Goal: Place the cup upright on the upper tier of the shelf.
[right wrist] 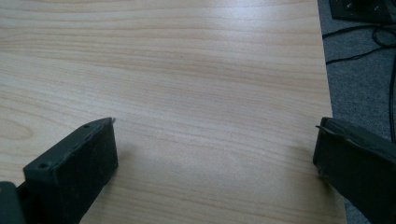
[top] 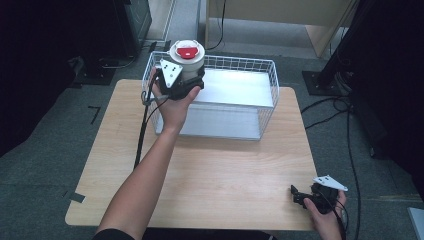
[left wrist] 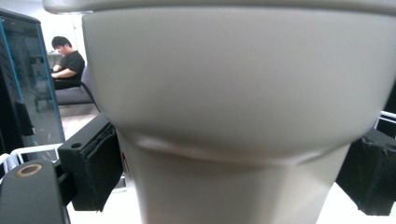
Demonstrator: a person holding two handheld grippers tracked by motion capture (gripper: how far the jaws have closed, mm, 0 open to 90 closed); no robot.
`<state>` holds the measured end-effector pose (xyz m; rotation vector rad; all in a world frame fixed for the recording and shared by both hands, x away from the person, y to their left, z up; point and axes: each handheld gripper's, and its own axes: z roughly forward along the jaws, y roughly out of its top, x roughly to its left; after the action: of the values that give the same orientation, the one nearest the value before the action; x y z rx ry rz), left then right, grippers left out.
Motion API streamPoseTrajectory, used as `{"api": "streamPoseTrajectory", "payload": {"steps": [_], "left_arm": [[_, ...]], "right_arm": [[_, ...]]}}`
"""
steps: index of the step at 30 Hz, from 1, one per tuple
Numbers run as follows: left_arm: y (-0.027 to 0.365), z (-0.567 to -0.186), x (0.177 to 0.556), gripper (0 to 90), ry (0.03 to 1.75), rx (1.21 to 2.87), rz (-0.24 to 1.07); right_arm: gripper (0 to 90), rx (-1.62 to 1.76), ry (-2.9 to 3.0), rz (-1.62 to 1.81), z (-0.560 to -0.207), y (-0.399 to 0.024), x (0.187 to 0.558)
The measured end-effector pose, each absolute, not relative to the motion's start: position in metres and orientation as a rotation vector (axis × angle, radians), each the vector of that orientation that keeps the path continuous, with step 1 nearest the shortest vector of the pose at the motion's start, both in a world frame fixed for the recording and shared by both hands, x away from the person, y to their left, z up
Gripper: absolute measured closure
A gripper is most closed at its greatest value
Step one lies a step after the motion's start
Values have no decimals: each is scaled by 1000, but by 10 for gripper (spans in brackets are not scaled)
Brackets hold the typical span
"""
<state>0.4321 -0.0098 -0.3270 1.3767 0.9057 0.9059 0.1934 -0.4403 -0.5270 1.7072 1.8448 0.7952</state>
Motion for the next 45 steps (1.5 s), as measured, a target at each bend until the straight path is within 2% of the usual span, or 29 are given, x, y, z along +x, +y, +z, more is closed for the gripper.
{"api": "streamPoseTrajectory", "payload": {"steps": [11, 28, 45], "left_arm": [[-15, -327, 443, 93, 921, 1374, 912], [-11, -325, 439, 87, 920, 1396, 886], [-9, -325, 431, 1, 912, 1432, 882]], "right_arm": [[0, 1709, 1845, 795, -527, -440, 193], [0, 1708, 1845, 795, -527, -440, 193], [0, 1709, 1845, 795, -527, -440, 193]]}}
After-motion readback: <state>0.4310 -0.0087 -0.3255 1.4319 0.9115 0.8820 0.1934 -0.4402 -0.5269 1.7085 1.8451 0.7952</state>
